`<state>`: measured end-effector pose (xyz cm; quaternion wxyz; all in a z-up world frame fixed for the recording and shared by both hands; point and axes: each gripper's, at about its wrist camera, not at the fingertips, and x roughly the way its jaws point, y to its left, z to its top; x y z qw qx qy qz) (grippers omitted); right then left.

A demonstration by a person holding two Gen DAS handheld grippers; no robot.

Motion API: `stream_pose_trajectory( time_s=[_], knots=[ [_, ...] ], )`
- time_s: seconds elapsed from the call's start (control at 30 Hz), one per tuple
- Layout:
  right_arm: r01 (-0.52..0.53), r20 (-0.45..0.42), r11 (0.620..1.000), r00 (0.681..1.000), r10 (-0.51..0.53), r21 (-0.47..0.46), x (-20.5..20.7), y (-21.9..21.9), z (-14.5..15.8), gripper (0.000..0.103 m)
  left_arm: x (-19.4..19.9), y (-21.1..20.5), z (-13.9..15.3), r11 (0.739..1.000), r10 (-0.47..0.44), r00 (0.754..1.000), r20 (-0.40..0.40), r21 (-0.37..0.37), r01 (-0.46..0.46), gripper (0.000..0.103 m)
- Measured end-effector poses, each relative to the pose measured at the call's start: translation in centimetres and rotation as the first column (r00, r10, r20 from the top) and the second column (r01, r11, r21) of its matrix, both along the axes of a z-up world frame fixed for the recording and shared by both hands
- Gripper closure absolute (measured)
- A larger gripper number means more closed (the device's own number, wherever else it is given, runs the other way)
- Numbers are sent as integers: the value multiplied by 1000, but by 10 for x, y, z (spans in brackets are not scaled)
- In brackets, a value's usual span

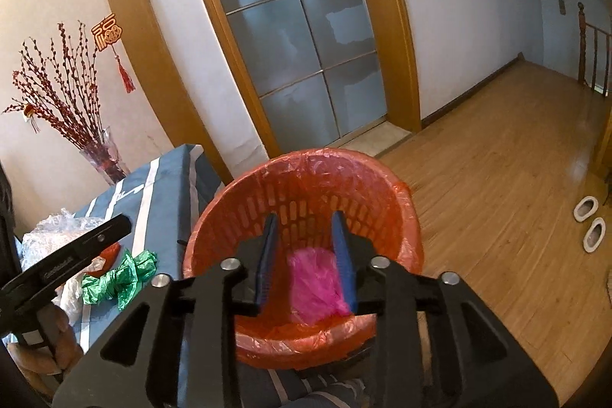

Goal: Collect trash
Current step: 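Open the left tool to drop the pink bag into the basket, then move both tools back to the table and grasp the green bag with the right tool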

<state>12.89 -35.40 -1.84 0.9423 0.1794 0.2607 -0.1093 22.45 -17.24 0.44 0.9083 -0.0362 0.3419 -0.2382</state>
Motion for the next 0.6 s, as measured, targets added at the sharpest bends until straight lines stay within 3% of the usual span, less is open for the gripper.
stream_pose_trajectory(
  time_s=[0.37,0.6],
  knots=[
    [-82,9,994,997,83,-65,5,52,17,69,-36,94,15,987,148,985,83,55,-153,52],
    [-173,-11,981,985,172,-85,18,97,16,69,-55,171,27,950,289,944,157,74,-303,42]
  ],
)
